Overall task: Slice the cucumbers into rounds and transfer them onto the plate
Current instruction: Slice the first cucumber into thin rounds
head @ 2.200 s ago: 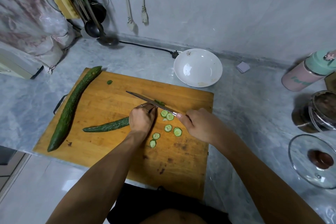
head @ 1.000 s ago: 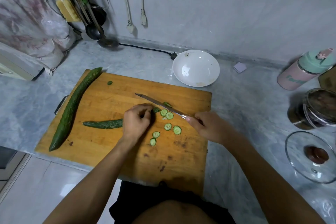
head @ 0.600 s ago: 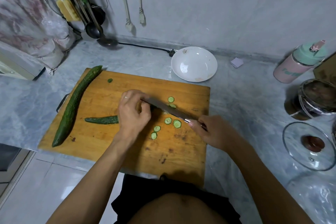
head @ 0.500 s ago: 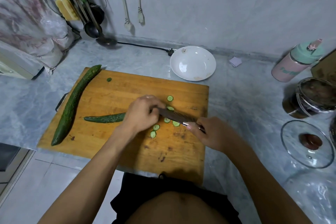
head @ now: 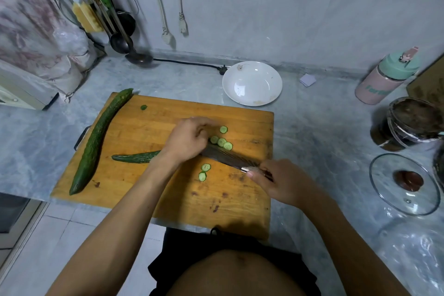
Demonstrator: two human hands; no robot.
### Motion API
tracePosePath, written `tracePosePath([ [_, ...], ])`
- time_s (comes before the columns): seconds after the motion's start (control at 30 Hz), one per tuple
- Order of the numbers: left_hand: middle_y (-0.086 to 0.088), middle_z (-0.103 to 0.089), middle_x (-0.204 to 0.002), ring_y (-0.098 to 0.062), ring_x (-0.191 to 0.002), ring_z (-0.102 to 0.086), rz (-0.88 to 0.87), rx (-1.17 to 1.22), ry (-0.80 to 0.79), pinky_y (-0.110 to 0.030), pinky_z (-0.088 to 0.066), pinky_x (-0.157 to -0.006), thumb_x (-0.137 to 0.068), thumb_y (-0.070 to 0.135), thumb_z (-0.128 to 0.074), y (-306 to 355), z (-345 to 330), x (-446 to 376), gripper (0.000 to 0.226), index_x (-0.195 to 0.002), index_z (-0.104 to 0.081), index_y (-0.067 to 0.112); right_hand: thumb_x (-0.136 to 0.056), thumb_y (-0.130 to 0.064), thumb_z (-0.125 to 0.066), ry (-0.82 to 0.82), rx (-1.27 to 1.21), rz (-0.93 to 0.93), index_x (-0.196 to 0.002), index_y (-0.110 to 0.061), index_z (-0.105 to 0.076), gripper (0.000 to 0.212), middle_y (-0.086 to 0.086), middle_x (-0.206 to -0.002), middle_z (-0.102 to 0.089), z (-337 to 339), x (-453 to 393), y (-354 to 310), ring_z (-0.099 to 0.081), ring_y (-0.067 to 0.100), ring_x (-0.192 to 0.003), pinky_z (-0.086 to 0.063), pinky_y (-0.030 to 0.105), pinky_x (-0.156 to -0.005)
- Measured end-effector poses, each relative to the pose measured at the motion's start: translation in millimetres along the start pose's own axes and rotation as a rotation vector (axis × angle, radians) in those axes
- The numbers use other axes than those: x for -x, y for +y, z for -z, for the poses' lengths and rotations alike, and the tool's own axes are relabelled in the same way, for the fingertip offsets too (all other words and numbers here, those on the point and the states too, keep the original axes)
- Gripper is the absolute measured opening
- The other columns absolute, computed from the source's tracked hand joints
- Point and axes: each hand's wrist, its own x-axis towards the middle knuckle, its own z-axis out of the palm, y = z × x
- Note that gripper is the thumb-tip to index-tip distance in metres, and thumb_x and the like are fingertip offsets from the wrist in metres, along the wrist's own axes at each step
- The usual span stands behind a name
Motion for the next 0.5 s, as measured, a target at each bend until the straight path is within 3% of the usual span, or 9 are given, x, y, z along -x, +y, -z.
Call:
tracePosePath([
  [0.1,0.0,-0.07,-0.105,-0.012,-0.093,-0.062,-0.052,0.124,0.444,-0.019,-0.047,-0.079,-0.082,0.005,-0.047,-1,7,19,0.034,-0.102,-0.074,0.01,-0.096,-0.057,-0.045,0.002,-0.157,-0.094,-0.067,-0.012,-0.057,0.055,-0.004,-0.054,-0.05,-2,0,-1,-0.046,0.01,-0.047,-0.034,0.027,-0.05],
  [0.17,0.0,-0.069,-0.099,-0.01,-0.09,-0.06,-0.023,0.133,0.615,-0.023,-0.048,-0.077,-0.082,0.002,-0.048,-10,5,29,0.03,-0.099,-0.072,0.008,-0.094,-0.06,-0.041,0.005,-0.22,-0.157,-0.067,-0.01,-0.056,0.059,0.003,-0.057,-0.054,-3,-1,-4,-0.051,0.014,-0.051,-0.038,0.026,-0.054],
  [0.2,0.0,-0.068,-0.099,-0.011,-0.091,-0.06,0.001,0.1,0.617,-0.026,-0.049,-0.078,-0.083,0.001,-0.049,-19,2,33,0.028,-0.099,-0.071,0.009,-0.093,-0.063,-0.037,0.015,-0.241,-0.179,-0.069,-0.005,-0.057,0.065,0.01,-0.06,-0.057,-5,-2,-5,-0.054,0.02,-0.053,-0.04,0.028,-0.056],
  [0.27,-0.002,-0.067,-0.108,-0.014,-0.1,-0.059,0.083,0.014,0.422,-0.033,-0.051,-0.087,-0.087,0.004,-0.054,-38,-8,37,0.027,-0.108,-0.069,0.013,-0.096,-0.062,-0.035,0.032,-0.298,-0.219,-0.076,0.004,-0.059,0.072,0.02,-0.066,-0.059,-6,-4,-10,-0.055,0.028,-0.056,-0.042,0.03,-0.057],
  [0.37,-0.006,-0.062,-0.128,-0.026,-0.118,-0.055,0.151,-0.166,0.054,-0.038,-0.048,-0.099,-0.092,0.018,-0.063,-56,-24,36,0.04,-0.131,-0.059,0.02,-0.1,-0.056,-0.036,0.026,-0.413,-0.272,-0.077,0.005,-0.06,0.069,0.01,-0.059,-0.053,-5,-7,-22,-0.049,0.015,-0.05,-0.042,0.031,-0.058],
  [0.43,-0.005,-0.06,-0.132,-0.028,-0.12,-0.054,0.145,-0.248,-0.01,-0.038,-0.047,-0.097,-0.092,0.026,-0.065,-58,-29,35,0.046,-0.137,-0.054,0.023,-0.101,-0.055,-0.037,0.036,-0.481,-0.296,-0.071,-0.006,-0.061,0.062,0.001,-0.054,-0.053,-5,-7,-30,-0.048,0.007,-0.044,-0.043,0.03,-0.057],
  [0.5,-0.003,-0.062,-0.129,-0.026,-0.118,-0.055,0.132,-0.253,0.03,-0.037,-0.049,-0.093,-0.094,0.027,-0.063,-59,-30,33,0.042,-0.135,-0.056,0.025,-0.1,-0.056,-0.037,0.039,-0.545,-0.323,-0.067,-0.016,-0.059,0.057,-0.004,-0.05,-0.053,-9,-5,-36,-0.047,0.004,-0.039,-0.041,0.029,-0.054],
])
